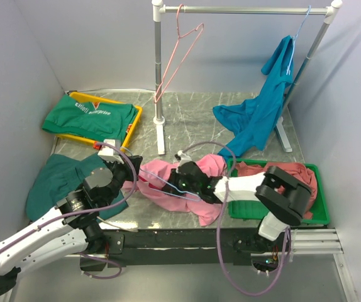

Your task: Place the t-shirt on the hanger

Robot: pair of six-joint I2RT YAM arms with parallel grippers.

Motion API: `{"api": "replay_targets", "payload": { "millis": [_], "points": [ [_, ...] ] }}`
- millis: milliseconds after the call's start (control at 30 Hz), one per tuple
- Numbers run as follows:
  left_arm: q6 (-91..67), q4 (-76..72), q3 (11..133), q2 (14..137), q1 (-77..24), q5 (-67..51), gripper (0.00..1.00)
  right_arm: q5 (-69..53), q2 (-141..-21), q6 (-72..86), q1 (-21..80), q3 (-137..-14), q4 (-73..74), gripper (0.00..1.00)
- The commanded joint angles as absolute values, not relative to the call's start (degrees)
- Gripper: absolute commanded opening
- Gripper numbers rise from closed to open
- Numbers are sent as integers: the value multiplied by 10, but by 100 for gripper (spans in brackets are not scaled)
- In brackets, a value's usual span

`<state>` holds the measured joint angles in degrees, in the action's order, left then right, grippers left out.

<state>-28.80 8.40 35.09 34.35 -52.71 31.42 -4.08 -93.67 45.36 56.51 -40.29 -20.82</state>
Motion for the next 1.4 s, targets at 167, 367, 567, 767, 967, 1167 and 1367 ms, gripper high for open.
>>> {"api": "replay_targets", "payload": {
  "millis": [167,367,567,767,967,1167,1367],
  "points": [
    [-319,55,350,341,-528,366,1,32,-738,501,603,-232,-284,0],
    [-331,55,347,345,-528,385,1,81,-693,511,649,-174,-308,0],
    [-322,48,334,332,-527,384,1,110,-646,512,634,-163,-281,0],
    [-322,38,329,344,-528,390,1,64,-657,461,621,-186,-292,11],
    [-316,11,309,334,-528,366,1,-14,-744,455,595,-182,-408,17],
    [-309,29,315,328,-528,374,1,-1,-753,460,561,-206,-394,3],
    [-312,19,304,310,-528,396,1,32,-641,448,511,-192,-318,0]
  ]
}}
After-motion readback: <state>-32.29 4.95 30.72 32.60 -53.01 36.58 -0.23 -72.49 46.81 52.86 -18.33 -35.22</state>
